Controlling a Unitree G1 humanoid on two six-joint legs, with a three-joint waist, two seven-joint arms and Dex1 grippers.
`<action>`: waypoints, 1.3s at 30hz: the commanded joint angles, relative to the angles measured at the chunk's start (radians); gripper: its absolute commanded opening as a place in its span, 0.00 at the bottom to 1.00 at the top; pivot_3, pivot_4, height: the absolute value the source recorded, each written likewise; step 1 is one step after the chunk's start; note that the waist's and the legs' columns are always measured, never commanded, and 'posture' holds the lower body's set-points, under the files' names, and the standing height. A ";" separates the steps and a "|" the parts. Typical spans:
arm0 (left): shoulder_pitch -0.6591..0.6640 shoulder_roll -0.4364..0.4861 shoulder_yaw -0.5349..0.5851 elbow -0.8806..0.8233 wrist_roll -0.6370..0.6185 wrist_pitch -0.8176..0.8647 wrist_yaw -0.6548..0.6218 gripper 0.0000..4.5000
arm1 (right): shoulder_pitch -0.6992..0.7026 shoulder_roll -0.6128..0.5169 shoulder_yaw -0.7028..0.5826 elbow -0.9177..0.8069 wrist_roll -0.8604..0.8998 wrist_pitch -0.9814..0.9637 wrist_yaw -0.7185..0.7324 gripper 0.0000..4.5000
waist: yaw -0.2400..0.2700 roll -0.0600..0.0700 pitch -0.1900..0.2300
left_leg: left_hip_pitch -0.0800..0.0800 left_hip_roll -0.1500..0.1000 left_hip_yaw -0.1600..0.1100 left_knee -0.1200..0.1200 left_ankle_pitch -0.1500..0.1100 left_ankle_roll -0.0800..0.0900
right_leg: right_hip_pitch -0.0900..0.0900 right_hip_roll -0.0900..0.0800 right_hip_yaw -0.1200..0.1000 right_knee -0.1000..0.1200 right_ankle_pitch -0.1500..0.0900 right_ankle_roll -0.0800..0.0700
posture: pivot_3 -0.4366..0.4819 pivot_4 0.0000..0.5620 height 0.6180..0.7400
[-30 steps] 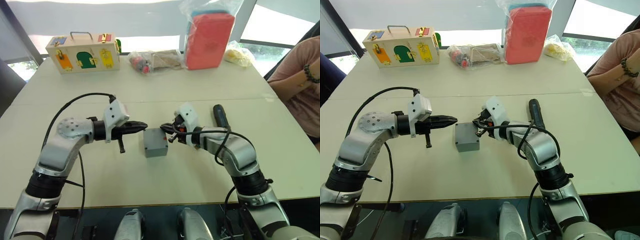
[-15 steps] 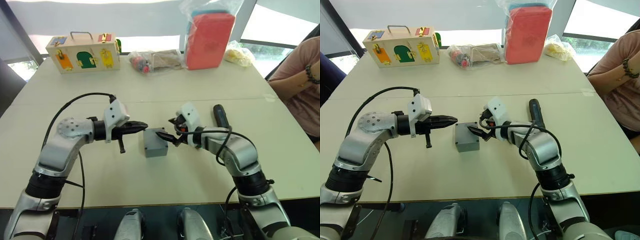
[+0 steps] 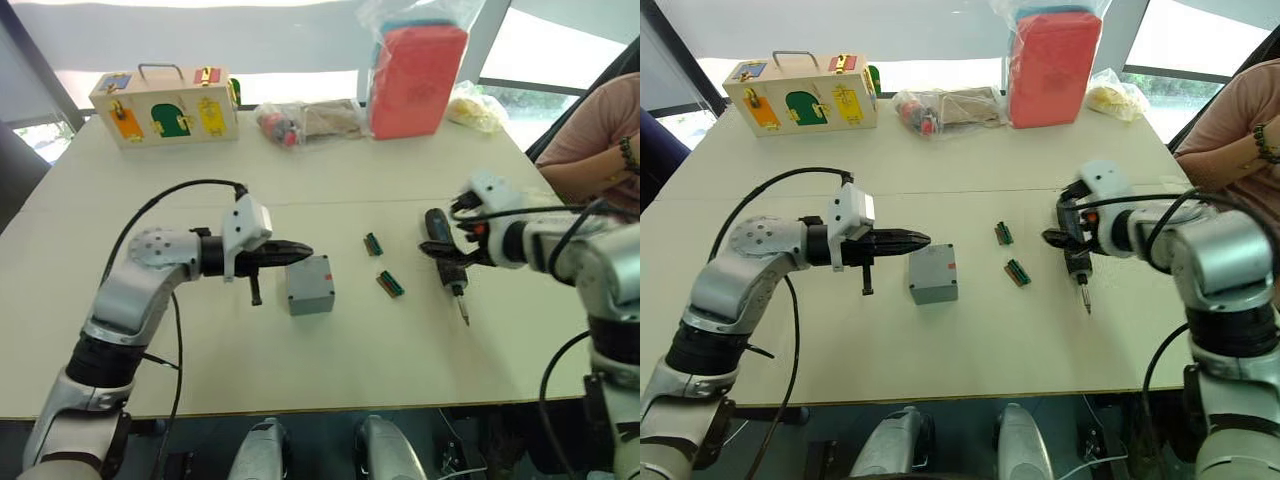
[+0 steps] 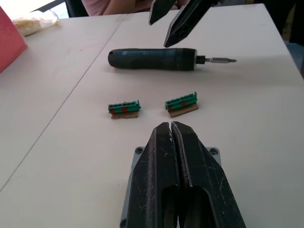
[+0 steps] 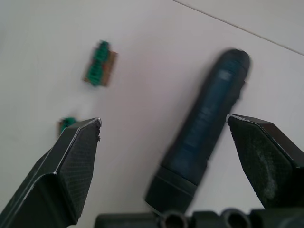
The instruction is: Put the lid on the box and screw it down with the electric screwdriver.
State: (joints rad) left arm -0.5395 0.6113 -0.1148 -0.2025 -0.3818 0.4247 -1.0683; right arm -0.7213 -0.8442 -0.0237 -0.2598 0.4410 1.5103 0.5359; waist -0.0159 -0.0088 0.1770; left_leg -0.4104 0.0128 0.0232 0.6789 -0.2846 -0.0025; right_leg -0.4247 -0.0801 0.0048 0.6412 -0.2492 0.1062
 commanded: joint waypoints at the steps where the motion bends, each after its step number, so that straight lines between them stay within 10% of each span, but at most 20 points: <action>1: -0.005 -0.014 0.006 -0.010 -0.008 -0.040 -0.005 0.00 | -0.088 -0.041 0.114 0.124 -0.020 0.024 0.020 0.98 | -0.003 0.000 0.000 | 0.000 0.000 0.000 0.000 0.000 0.000 | 0.000 0.000 0.000 0.000 0.000 0.000 | 0.48 0.27 0.92; 19: 0.023 -0.046 -0.006 -0.053 0.002 -0.053 0.042 0.00 | -0.327 0.049 0.475 0.767 -0.186 -0.200 0.235 0.98 | -0.002 0.000 0.000 | 0.000 0.000 0.002 0.000 0.000 0.001 | -0.001 0.000 0.003 -0.002 0.000 0.001 | 0.48 0.27 0.92; 22: 0.024 -0.047 -0.010 -0.053 0.008 -0.060 0.054 0.00 | -0.346 0.064 0.491 0.817 -0.218 -0.227 0.265 0.77 | 0.001 0.000 0.000 | 0.000 0.000 0.002 0.001 0.000 0.001 | -0.001 0.000 0.003 -0.002 0.001 0.000 | 0.48 0.27 0.92; 27: 0.032 -0.042 -0.010 -0.059 0.005 -0.062 0.062 0.00 | -0.371 0.067 0.501 0.841 -0.257 -0.227 0.312 0.45 | 0.001 0.000 0.000 | 0.000 0.000 0.002 0.001 0.000 0.001 | 0.000 0.000 0.003 -0.002 0.001 0.000 | 0.48 0.27 0.92; 39: 0.034 -0.004 0.003 -0.036 0.004 -0.076 0.039 0.00 | -0.329 0.035 0.277 0.480 -0.211 -0.222 0.278 0.42 | 0.001 0.005 0.003 | -0.001 0.000 0.002 0.000 0.000 0.001 | -0.003 0.000 0.004 0.000 0.001 0.001 | 0.48 0.27 0.92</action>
State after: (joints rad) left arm -0.5043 0.5910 -0.1393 -0.2188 -0.3788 0.3655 -1.0216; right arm -1.0571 -0.7906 0.3486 0.3691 0.2024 1.3270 0.8223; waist -0.0147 -0.0036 0.1803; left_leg -0.4120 0.0125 0.0247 0.6790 -0.2851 -0.0017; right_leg -0.4281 -0.0803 0.0089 0.6410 -0.2487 0.1068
